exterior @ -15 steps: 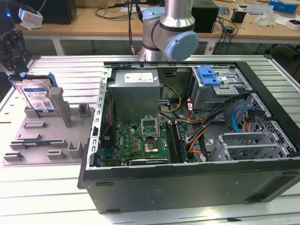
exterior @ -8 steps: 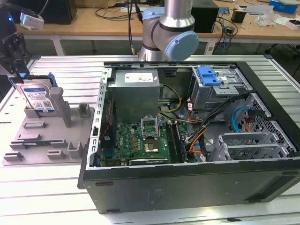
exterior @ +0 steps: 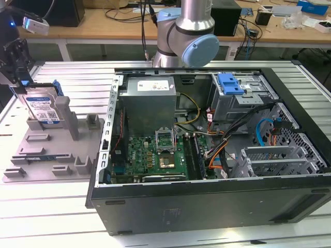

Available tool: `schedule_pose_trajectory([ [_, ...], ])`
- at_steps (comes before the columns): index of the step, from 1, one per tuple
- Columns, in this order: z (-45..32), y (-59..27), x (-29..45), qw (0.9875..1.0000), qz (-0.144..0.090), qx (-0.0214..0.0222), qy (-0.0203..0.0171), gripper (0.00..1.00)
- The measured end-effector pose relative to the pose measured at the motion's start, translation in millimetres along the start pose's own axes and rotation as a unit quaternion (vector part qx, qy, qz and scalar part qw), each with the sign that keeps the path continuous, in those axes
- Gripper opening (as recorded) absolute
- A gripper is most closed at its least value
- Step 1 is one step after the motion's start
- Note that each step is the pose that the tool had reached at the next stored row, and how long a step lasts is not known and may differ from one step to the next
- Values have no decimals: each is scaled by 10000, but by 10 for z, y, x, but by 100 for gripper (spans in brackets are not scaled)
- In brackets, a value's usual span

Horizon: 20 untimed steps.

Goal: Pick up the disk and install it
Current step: 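Pick up the disk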

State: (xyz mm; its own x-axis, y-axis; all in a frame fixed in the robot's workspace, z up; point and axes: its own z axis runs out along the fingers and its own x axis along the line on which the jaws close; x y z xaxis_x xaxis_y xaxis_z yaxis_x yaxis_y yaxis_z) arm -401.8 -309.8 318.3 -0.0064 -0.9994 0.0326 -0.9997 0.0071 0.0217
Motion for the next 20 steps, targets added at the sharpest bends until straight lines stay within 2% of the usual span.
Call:
schedule_pose_trajectory([
  [20,137,-2,-14,10000,0,0,0,48],
])
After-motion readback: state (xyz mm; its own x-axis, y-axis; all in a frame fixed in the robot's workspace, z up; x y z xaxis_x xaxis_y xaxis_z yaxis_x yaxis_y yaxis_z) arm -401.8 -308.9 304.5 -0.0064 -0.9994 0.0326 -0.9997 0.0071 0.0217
